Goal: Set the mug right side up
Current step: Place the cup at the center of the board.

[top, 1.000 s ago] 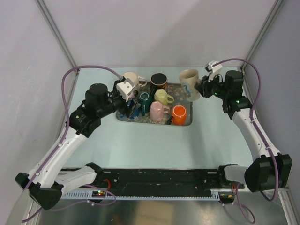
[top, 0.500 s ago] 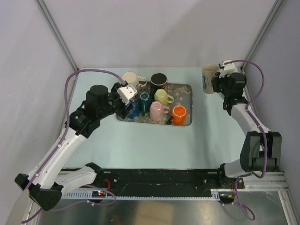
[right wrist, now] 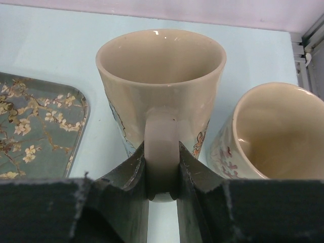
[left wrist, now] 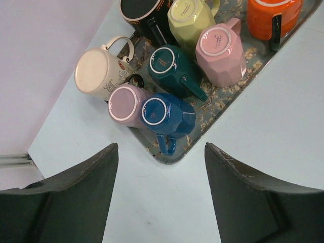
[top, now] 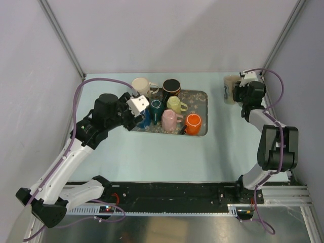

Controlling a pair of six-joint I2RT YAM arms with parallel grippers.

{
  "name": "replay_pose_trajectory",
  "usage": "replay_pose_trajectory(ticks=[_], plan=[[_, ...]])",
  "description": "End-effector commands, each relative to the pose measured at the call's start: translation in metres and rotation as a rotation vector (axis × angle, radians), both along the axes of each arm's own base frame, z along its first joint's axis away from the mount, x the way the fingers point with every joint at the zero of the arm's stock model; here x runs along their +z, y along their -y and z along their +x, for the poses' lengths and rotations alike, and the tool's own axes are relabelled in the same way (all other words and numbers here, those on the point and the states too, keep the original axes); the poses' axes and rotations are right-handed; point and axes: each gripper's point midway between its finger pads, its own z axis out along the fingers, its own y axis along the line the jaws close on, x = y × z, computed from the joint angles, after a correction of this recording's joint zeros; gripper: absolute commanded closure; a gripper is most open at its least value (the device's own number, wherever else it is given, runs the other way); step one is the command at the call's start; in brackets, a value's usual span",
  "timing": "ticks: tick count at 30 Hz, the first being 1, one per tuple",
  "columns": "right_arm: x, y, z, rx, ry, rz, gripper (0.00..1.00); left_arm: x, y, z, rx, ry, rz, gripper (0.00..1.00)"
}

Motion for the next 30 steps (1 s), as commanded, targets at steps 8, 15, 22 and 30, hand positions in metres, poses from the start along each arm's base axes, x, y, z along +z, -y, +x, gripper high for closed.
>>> replay_pose_trajectory(ticks=[8,15,22,30], plan=[[0.045,-0.005,0.035,0.028,0.217,-0.01,1.0,0.01,-0.004,0.005,0.01,0.024,0.019,0.27],[0.018,-0.006,0.025,0.042,0.101,0.023,1.0,0.008,-0.002,0.002,-0.008,0.021,0.018,0.27],[-0.006,-0.008,-0.001,0.07,-0.048,0.067,0.88,0.001,0.001,-0.004,-0.042,0.011,0.017,0.27],[-0.027,-0.014,-0.04,0.078,-0.192,0.104,0.72,-0.014,0.001,-0.015,-0.081,0.005,0.012,0.28]])
